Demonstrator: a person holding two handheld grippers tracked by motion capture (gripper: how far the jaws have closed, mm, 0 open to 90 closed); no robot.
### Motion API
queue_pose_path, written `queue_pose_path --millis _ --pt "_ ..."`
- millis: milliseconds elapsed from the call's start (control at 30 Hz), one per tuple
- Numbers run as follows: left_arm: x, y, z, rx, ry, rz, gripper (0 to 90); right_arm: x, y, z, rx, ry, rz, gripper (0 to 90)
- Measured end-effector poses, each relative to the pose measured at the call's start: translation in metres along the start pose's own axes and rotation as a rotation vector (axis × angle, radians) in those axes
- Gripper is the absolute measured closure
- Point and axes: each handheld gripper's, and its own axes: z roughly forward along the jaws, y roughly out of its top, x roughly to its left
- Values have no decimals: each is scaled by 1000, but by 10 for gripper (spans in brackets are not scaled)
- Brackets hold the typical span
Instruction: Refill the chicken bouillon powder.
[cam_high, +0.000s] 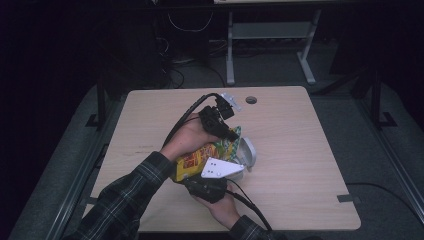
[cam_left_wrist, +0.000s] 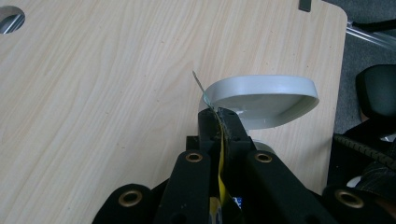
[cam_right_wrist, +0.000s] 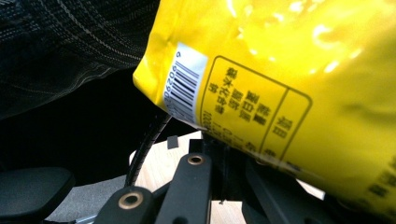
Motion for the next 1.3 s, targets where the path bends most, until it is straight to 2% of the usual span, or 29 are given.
queue_pose_path --millis 1300 --pt "-2 2 -1 -3 5 -3 898 -2 4 -2 0 9 11 900"
